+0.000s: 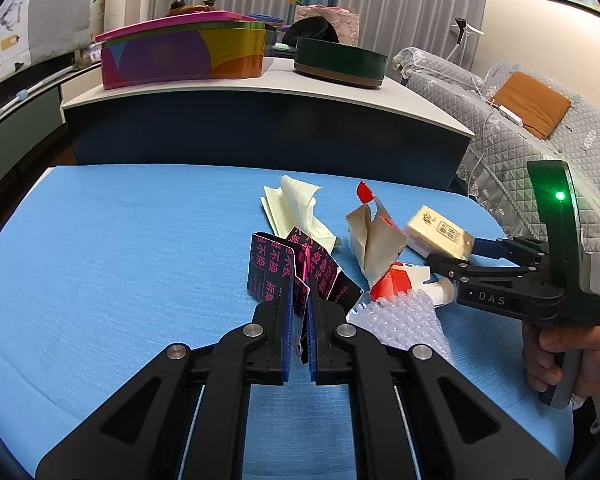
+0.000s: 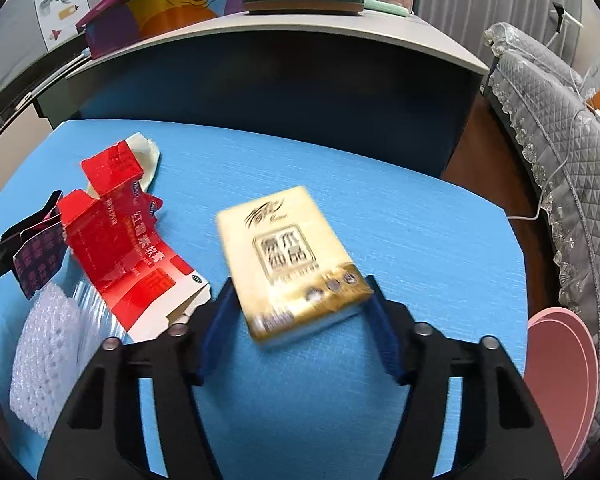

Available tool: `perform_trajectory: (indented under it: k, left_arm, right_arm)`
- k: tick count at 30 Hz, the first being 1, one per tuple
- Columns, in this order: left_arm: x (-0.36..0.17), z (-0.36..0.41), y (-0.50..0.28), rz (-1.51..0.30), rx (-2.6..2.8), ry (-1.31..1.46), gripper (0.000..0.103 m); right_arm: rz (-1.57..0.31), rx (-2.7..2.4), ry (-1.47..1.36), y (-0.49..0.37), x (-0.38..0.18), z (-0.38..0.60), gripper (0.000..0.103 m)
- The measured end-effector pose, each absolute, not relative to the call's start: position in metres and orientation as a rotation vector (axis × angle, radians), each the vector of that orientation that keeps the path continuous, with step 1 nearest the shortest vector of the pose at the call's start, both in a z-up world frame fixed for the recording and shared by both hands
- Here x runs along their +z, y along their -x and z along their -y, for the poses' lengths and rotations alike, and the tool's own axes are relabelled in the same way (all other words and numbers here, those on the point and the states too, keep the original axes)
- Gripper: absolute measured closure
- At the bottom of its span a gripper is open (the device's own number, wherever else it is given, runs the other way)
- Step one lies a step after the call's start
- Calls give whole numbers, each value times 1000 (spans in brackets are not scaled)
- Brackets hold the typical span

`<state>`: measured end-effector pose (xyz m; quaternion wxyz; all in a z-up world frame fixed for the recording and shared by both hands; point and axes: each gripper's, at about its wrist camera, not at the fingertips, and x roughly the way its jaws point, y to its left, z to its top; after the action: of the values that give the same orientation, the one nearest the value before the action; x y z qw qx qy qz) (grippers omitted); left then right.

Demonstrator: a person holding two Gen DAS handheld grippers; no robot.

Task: Collect trash
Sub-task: 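Close the right gripper around the gold tissue pack, then lift and carry the tissue pack and pink wrapper over the pink bucket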

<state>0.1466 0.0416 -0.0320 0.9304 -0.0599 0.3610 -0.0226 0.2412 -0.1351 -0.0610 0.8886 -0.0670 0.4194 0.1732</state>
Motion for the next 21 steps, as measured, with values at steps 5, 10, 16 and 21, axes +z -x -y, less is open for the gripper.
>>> perform_trajectory:
  k: [5,10,16,21]
  left_arm:
    - [-29,-40,-145,-728,-47,113,97]
    - [-26,-38,-143,-719,-49,103,97]
    - [-19,-33,-137,-698,-61,90,97]
    - [-11,-24,-131,-678,-77,78,97]
  right_arm:
    - [-840,359,150,-228,-49,135,47]
    - [-812,330,123,-214,-36,142,48]
    - [-771,310,72,-191,-16,153,48]
    - [-737,282,44,-167,-2,166,48]
